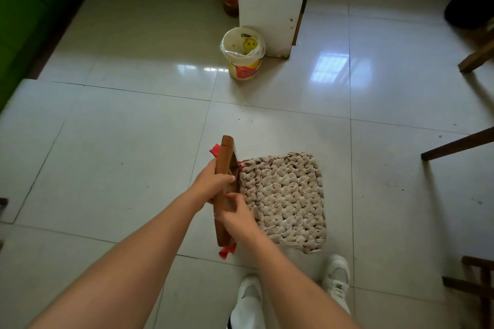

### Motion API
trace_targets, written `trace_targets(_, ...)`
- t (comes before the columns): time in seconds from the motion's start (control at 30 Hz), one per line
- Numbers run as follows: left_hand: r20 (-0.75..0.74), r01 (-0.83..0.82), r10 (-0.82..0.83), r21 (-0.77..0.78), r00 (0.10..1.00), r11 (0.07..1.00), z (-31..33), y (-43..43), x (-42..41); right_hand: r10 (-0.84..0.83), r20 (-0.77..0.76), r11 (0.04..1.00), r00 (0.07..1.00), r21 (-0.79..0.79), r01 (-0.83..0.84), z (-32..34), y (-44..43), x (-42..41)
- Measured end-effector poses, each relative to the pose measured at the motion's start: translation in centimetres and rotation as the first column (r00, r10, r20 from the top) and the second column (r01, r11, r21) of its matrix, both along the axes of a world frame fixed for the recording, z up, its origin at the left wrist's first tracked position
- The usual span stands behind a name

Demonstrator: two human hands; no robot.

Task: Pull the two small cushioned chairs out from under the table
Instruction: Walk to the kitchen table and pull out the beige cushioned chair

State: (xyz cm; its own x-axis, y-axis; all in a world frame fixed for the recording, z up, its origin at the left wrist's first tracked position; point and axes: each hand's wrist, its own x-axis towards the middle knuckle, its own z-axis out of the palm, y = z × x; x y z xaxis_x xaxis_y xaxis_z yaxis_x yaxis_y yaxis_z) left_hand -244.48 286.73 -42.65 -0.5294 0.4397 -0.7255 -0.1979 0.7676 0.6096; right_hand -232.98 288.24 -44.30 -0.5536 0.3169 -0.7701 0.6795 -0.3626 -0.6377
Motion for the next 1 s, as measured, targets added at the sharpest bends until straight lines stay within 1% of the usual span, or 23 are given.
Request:
trace_targets(0.2, 0.018, -0.077, 0.078, -0.042, 0.997, 0.996, -1.3, -2.1, -1.5, 0.011, 0.054, 0.989, 0.999, -0.15, -0.002, -1.3, -1.5, -1.8)
trace_targets(0.33, 0.009, -0.06, 0.06, -0.032, 0.998, 0.998, -1.6, -2.8, -1.9, -0.023, 0.085, 0.988, 0.996, -0.152, 0.036, -2.0, -2.2, -2.5)
trace_targets(0.4, 0.023, -0.055, 0.056, -0.03, 0.998, 0.998, -1.5, -2.9, -2.0, -0.047, 0.1, 0.981, 0.994, -0.18, 0.065, -2.3, -2.2, -2.5)
trace_targets(0.47, 0.032, -0.062, 0.062, -0.026, 0.998, 0.998, -1.3, -3.0, -2.1, -0.057, 0.096, 0.976, 0.994, -0.202, 0.076, -2.2, -1.9, -2.3)
trace_targets(0.53, -0.006, -0.068, 0.068, -0.017, 0.998, 0.998, -0.6, -2.8, -2.1, -0.065, 0.074, 0.98, 0.995, -0.183, 0.077, -1.6, -1.2, -1.9)
trace_targets(0.6, -0.092, -0.078, 0.078, 0.004, 0.993, 0.997, 0.6, -2.3, -2.0, -0.085, 0.058, 0.985, 0.995, -0.143, 0.092, -0.5, -0.1, -1.2)
trace_targets(0.67, -0.191, -0.056, 0.064, 0.048, 0.979, 0.997, 2.4, -1.5, -1.6, -0.127, 0.036, 0.983, 0.991, -0.131, 0.13, 1.4, 1.5, -0.3)
trace_targets(0.7, -0.214, -0.042, 0.056, 0.069, 0.975, 0.997, 3.3, -1.1, -1.3, -0.151, 0.025, 0.981, 0.988, -0.122, 0.153, 2.4, 2.4, 0.3)
trace_targets(0.77, -0.191, -0.003, 0.02, 0.088, 0.981, 0.996, 5.6, 0.0, -0.4, -0.212, 0.014, 0.974, 0.977, -0.079, 0.213, 4.8, 4.0, 2.0)
trace_targets(0.87, -0.089, 0.064, -0.05, 0.152, 0.995, 0.986, 9.2, 1.9, 2.0, -0.308, -0.007, 0.951, 0.951, -0.017, 0.308, 8.4, 6.1, 5.7)
trace_targets(0.93, -0.054, 0.143, -0.135, 0.192, 0.989, 0.971, 12.1, 3.7, 4.8, -0.404, -0.028, 0.915, 0.914, 0.0, 0.404, 11.2, 7.5, 9.3)
trace_targets(1.0, -0.044, 0.187, -0.182, 0.222, 0.982, 0.957, 13.8, 4.9, 6.8, -0.473, -0.042, 0.881, 0.88, 0.006, 0.473, 13.2, 8.5, 11.9)
